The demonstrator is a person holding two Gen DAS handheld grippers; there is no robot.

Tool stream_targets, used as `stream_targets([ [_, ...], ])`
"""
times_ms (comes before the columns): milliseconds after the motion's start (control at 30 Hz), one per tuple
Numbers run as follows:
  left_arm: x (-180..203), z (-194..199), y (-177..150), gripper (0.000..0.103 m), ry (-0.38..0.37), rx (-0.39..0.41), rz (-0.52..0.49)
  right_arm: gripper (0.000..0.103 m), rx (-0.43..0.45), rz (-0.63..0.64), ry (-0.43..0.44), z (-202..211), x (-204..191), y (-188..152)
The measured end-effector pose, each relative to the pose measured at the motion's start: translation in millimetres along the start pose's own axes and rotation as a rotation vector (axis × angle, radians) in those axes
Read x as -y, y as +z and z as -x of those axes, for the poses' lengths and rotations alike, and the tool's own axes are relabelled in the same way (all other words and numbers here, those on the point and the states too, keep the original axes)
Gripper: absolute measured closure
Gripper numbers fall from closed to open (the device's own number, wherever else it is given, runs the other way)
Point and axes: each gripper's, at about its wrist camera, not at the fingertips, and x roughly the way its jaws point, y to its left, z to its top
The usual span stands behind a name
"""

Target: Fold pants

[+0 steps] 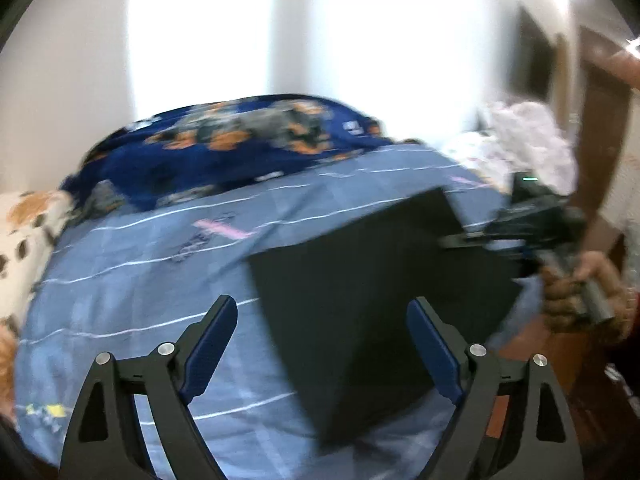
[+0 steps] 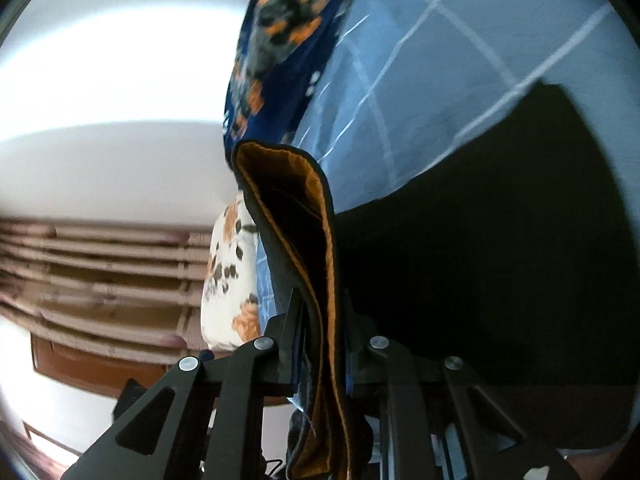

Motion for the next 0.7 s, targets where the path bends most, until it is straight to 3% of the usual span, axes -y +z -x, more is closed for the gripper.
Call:
stream_targets([
  [133, -26.7, -14.0, -14.7, 0.016, 0.067, -0.038, 0.016, 0.088, 0.034, -0.019, 0.009, 16.1, 13.8, 6.1],
  [333, -56.8, -45.6, -39.7, 0.016, 0.091, -0.131, 0.095, 0.088, 0.067, -0.027, 0.0, 29.2, 26.5, 10.3],
  [700, -52.5, -62.6, -51.4, 0.016, 0.084, -0.176, 0.067, 0.088, 0.118, -0.082, 0.006, 51.5, 52.8, 8.7],
])
